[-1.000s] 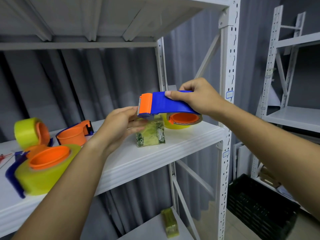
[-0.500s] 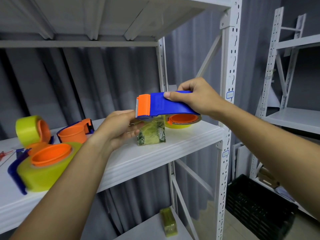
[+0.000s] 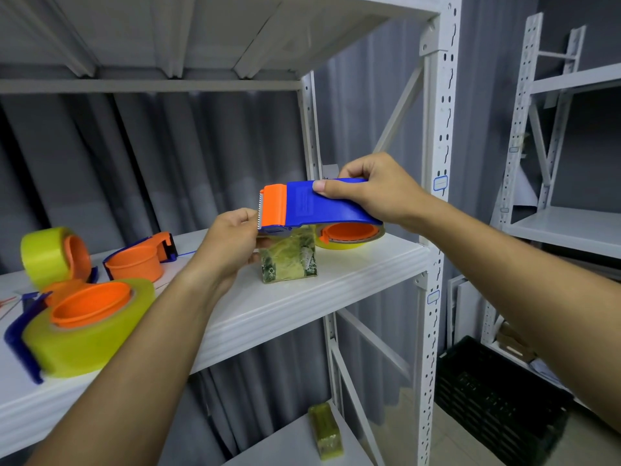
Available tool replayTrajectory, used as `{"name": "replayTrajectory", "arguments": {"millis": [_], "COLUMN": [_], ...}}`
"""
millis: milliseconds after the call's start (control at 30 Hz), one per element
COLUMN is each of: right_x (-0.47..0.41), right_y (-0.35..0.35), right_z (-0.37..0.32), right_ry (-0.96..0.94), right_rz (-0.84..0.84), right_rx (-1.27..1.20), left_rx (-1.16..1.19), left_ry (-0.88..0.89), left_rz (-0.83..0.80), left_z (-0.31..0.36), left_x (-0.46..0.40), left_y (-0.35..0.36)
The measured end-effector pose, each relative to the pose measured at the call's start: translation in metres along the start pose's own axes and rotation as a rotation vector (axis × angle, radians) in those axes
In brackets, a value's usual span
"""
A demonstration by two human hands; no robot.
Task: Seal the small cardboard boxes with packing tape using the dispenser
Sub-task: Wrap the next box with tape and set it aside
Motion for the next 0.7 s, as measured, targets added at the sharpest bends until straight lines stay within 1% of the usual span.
{"name": "replayTrajectory", "arguments": {"millis": [100,200,333,500,700], "right_x": [0.0,-0.001,-0.004,-0.005,-0.005], "right_y": [0.001,0.001,0.0,-0.016,-0.023], "right_z": [0.002,0.004,0.01,0.019,0.035], "right_ry": [0.01,0.018,0.04,0.05,0.089], "right_rz": [0.001,0.0,0.006,0.002,-0.02], "right_rx": [-0.003,0.002,0.011,0.036,0.082], "left_rx": [-0.116,-0.193,-0.276,-0.287,-0.339], "left_ry": [0.097,0.183,0.214,0.256,0.248], "left_rz": [0.091,0.144,0.186,0.252,0.248], "left_z": [0.005,0.007,0.003,-0.002,-0.01], "left_x": [-0.005,-0.009,-0.016,-0.013,-0.016], "left_y": [-0.008,-0.013,-0.016,-0.025,-0.022]}}
Point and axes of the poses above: each hand's wrist, its own x-axis away from the middle knuckle, its own y-axis out of the palm, z = x × y, the point moved 9 cm from there along -x, towards the middle knuckle
